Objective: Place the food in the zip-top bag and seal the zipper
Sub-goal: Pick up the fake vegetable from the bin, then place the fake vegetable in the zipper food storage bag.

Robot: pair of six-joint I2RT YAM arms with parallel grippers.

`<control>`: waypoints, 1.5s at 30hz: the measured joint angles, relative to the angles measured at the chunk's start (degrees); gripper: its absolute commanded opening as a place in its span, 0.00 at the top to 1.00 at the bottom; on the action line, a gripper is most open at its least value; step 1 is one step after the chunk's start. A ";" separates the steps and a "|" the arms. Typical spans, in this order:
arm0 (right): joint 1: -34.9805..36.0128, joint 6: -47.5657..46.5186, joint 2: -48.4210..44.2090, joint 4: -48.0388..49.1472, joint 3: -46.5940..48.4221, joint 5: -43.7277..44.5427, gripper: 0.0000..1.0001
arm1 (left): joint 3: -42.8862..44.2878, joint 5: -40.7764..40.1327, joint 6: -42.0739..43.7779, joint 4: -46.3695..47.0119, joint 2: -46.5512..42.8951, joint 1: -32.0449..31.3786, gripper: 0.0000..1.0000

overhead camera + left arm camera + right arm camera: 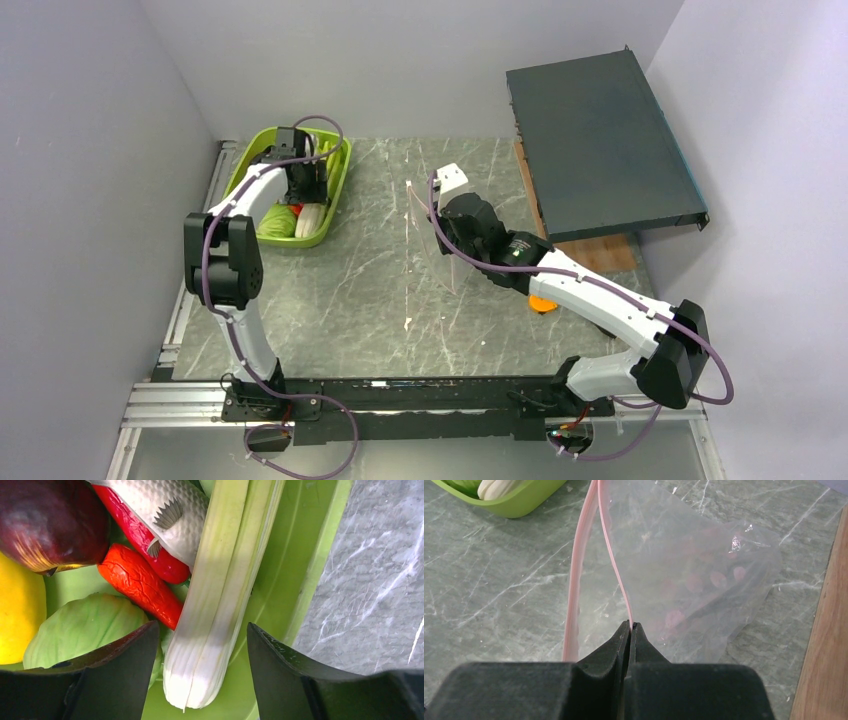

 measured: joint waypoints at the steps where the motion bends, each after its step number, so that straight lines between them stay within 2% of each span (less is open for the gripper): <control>1: 0.00 0.07 0.00 0.02 -0.02 0.02 1.00 | 0.52 0.04 0.00 -0.50 0.48 0.00 0.31; 4: 0.00 0.35 0.00 0.11 -0.22 0.00 1.00 | 1.86 0.94 -0.02 -0.92 2.16 0.02 0.32; 7: -0.04 0.87 0.00 0.13 -0.48 0.00 1.00 | 2.25 2.67 -0.17 -1.84 3.45 0.42 0.39; 8: -0.04 1.07 0.02 0.11 -0.50 0.00 1.00 | 2.38 3.15 -0.13 -1.99 3.80 0.55 0.45; 13: -0.09 2.03 1.62 -0.37 0.50 0.02 1.00 | 4.20 5.70 -0.37 -3.48 5.22 1.70 0.84; 17: -0.13 2.34 3.56 -0.57 1.62 0.13 1.00 | 6.36 7.04 -0.61 -5.64 6.27 2.05 1.00; 22: -0.26 1.62 3.76 -1.36 2.25 0.44 1.00 | 5.51 6.95 -0.85 -5.88 4.70 2.47 1.00; 25: -0.59 0.83 3.76 -1.53 2.73 0.42 1.00 | 2.12 6.27 -1.18 -4.98 -0.24 2.71 1.00; 33: -4.11 0.44 1.79 -1.22 1.99 -3.08 1.00 | -9.44 4.13 -4.96 1.05 -25.51 2.95 1.00; 39: -4.81 0.76 -0.52 -0.02 0.59 -5.35 1.00 | -18.36 2.49 -15.28 4.83 -44.30 2.95 1.00; 45: -5.20 1.18 -1.22 1.22 -1.01 -6.84 1.00 | -36.15 3.48 -34.62 10.82 -64.74 2.97 1.00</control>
